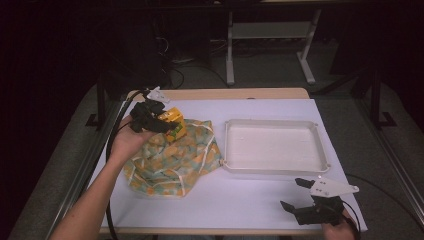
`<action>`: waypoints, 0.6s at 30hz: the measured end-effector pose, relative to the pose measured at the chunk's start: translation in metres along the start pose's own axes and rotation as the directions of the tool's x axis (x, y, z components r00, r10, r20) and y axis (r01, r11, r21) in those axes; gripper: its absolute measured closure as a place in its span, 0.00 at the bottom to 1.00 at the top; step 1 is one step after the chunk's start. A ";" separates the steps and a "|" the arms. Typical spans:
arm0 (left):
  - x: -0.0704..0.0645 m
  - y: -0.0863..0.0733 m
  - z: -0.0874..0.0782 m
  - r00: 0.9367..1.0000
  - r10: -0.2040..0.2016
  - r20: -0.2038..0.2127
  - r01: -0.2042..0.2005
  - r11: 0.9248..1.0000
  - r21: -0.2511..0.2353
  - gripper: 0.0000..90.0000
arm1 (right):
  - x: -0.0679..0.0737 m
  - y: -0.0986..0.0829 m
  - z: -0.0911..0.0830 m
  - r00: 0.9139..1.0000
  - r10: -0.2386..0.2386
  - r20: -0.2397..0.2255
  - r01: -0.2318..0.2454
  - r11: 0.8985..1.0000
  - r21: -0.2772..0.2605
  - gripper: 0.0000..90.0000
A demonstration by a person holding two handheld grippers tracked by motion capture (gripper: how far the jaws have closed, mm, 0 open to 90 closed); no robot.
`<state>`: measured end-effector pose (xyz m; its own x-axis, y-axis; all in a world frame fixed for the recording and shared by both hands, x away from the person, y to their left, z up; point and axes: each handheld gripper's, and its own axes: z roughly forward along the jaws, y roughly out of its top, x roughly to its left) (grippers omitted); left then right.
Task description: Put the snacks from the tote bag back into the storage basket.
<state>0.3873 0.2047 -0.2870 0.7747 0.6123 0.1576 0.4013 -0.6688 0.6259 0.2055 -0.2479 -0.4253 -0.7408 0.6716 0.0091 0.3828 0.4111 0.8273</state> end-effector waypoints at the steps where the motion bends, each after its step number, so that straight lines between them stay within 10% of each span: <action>1: 0.000 0.001 0.000 1.000 0.005 0.001 -0.005 1.000 0.000 0.56 | 0.000 0.000 0.000 1.000 -0.002 -0.001 0.002 1.000 0.000 0.15; 18: -0.018 0.018 0.005 0.998 0.041 0.045 -0.040 0.999 -0.026 0.56 | 0.001 0.000 0.001 1.000 -0.008 -0.005 0.008 1.000 0.004 0.15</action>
<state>0.3826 0.1798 -0.2825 0.8118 0.5646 0.1489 0.3570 -0.6817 0.6386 0.2055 -0.2468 -0.4259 -0.7471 0.6647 0.0052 0.3790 0.4195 0.8249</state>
